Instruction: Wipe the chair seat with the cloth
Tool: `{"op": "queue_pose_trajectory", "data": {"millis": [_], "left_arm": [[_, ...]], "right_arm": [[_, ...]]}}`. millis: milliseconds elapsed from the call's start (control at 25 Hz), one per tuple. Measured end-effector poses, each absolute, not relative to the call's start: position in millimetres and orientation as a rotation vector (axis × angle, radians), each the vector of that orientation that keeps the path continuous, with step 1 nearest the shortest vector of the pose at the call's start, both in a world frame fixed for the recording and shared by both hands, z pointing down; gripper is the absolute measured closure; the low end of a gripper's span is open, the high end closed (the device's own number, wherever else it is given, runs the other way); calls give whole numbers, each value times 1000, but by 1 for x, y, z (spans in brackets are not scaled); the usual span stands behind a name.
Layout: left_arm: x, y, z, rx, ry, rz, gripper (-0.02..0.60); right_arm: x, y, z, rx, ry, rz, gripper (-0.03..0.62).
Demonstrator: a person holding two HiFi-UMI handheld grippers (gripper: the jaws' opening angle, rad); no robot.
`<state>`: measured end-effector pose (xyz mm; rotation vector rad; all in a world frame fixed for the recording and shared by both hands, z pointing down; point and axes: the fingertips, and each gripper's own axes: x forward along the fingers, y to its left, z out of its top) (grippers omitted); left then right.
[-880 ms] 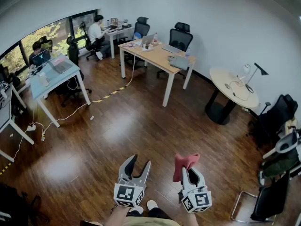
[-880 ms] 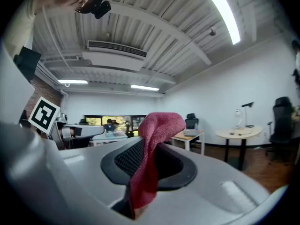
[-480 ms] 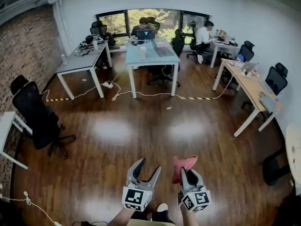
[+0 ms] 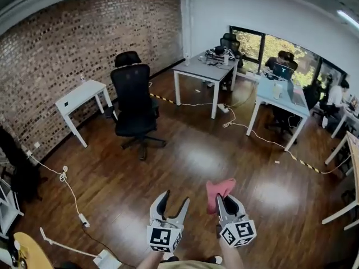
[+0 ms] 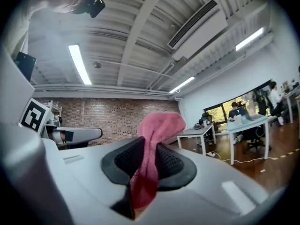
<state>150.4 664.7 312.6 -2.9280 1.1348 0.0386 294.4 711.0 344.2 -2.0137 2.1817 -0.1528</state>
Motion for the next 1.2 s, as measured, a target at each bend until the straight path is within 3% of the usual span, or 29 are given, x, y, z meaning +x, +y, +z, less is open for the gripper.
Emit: {"op": "queue_pose_trajectory", "data": {"millis": [280,520,840,1200], "left_arm": [[-56,610,315,-2670,1575,84,350],[-161,586,328,-2537,1836,132,356],[-191,522,337,-2472,1934,153,382],[-139,392,311,-2432,1833,143,397]], "right_arm": [[115,628,352,-1714,2447,-194,520],[43,585,345,-1581,2558,-202,520],[-6,508,350,-1458,2664,-177,520],[35,379,327,-1443,2592,-83,520]]}}
